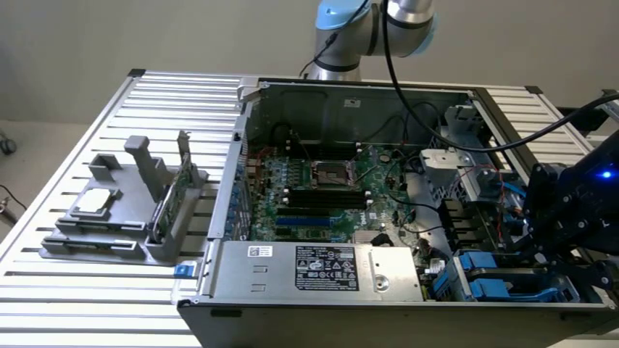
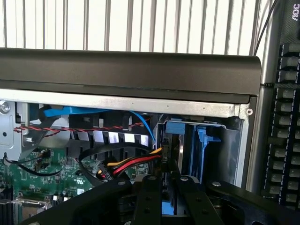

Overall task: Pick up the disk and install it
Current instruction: 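Insert the first disk wire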

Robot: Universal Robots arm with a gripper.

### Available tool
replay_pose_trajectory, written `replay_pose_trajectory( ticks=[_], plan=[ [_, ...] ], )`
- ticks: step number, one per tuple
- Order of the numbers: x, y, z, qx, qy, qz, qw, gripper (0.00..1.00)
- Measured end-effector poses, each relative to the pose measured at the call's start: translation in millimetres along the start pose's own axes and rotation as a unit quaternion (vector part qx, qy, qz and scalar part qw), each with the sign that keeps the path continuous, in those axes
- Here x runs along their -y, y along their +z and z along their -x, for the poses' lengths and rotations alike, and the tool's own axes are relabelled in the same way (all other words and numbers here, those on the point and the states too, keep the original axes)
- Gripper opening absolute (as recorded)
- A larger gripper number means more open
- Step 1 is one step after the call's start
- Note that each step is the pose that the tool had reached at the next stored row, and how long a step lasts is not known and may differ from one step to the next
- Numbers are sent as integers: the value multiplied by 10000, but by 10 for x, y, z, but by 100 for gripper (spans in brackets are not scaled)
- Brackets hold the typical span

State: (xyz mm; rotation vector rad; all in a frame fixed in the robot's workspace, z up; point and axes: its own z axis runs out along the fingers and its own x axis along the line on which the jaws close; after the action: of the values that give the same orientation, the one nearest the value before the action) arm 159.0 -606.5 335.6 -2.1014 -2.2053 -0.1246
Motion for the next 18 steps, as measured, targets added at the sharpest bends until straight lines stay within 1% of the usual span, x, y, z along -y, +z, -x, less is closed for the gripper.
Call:
replay_pose_trajectory(
  ticks=[14,18],
  plan=[
    [-15,32,1,-2,15,3,10000,17],
    [-16,42,3,3,16,3,10000,17]
  ],
)
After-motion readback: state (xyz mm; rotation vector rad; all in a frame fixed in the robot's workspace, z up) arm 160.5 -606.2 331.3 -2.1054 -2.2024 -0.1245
